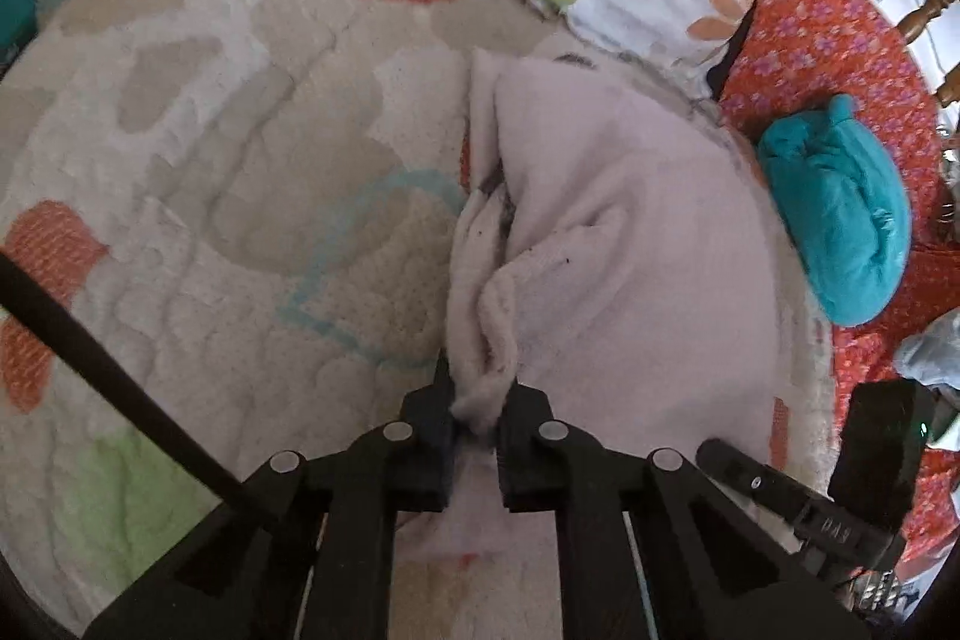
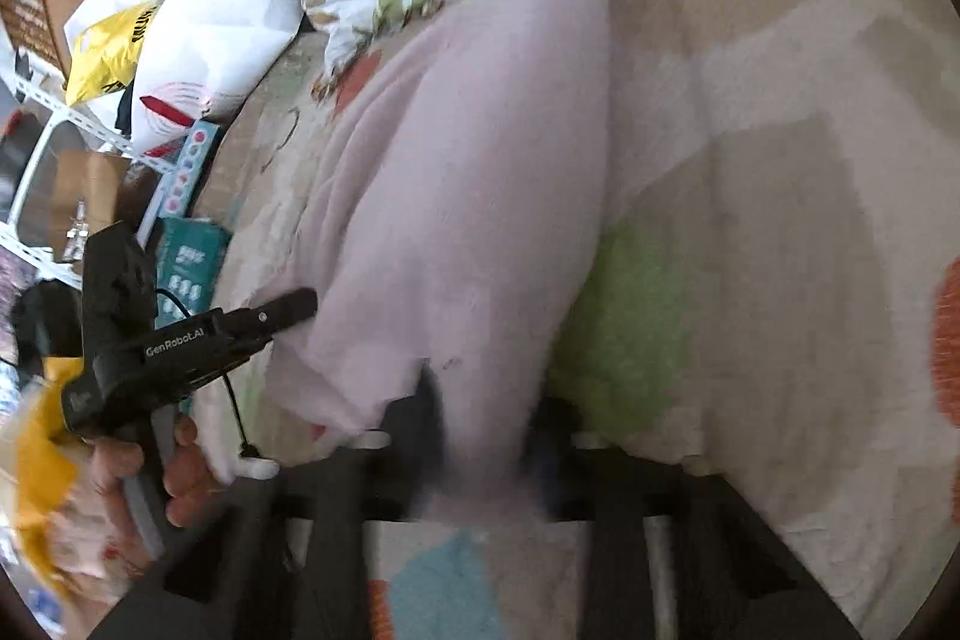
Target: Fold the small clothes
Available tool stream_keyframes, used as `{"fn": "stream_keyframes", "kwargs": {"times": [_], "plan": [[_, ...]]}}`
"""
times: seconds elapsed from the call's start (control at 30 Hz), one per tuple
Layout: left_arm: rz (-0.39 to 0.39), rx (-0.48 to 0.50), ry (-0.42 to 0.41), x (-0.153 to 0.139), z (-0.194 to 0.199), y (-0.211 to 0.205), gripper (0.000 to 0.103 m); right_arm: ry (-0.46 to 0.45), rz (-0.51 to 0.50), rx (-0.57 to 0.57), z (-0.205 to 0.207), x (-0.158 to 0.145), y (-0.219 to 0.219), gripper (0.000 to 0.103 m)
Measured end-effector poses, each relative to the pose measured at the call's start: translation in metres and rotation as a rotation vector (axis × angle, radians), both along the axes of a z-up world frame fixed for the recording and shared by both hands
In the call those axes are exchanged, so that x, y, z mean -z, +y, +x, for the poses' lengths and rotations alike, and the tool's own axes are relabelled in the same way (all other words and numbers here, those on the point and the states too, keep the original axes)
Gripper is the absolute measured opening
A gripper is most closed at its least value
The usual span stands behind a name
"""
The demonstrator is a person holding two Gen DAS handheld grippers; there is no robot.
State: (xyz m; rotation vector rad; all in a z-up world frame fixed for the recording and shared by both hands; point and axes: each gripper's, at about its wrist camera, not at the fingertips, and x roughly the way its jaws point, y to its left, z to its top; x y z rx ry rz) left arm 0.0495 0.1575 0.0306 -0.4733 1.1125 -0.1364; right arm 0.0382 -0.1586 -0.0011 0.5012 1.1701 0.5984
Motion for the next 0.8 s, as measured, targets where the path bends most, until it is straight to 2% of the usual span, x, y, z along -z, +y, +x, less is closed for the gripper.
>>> {"fn": "stream_keyframes", "kwargs": {"times": [0.07,0.13,0.23,0.3,0.33,0.4,0.43,0.47,0.57,0.63,0.8], "plan": [[-0.041,-0.001,0.021,-0.003,-0.015,0.003,0.009,0.008,0.032,-0.009,-0.011,-0.015,-0.011,0.019],[-0.068,0.016,0.07,0.006,-0.024,0.002,0.01,-0.019,-0.002,-0.035,-0.022,-0.028,-0.016,0.019],[-0.016,0.006,0.11,0.022,-0.02,-0.003,0.016,-0.041,-0.193,-0.072,-0.031,-0.016,-0.005,0.026],[-0.032,-0.017,0.11,0.022,-0.02,-0.003,0.017,-0.065,-0.243,-0.056,-0.033,-0.017,-0.003,0.033],[-0.039,-0.024,0.107,0.02,-0.022,-0.003,0.018,-0.089,-0.25,-0.035,-0.034,-0.025,-0.004,0.034],[-0.045,-0.039,0.106,0.02,-0.026,-0.002,0.019,-0.197,-0.316,-0.003,-0.035,-0.055,0.002,0.034],[-0.053,-0.048,0.106,0.021,-0.029,-0.002,0.019,-0.263,-0.35,0.001,-0.033,-0.074,0.011,0.034],[-0.063,-0.057,0.107,0.022,-0.032,-0.001,0.02,-0.286,-0.35,-0.006,-0.027,-0.083,0.018,0.034],[-0.104,-0.085,0.111,0.025,-0.041,0.002,0.02,-0.297,-0.315,-0.103,0.009,-0.1,0.06,0.034],[-0.135,-0.099,0.121,0.027,-0.045,0.007,0.02,-0.285,-0.341,-0.201,0.04,-0.095,0.102,0.035],[-0.181,-0.125,0.146,0.029,-0.045,0.01,0.02,-0.269,-0.49,-0.299,0.092,-0.07,0.186,0.039]]}}
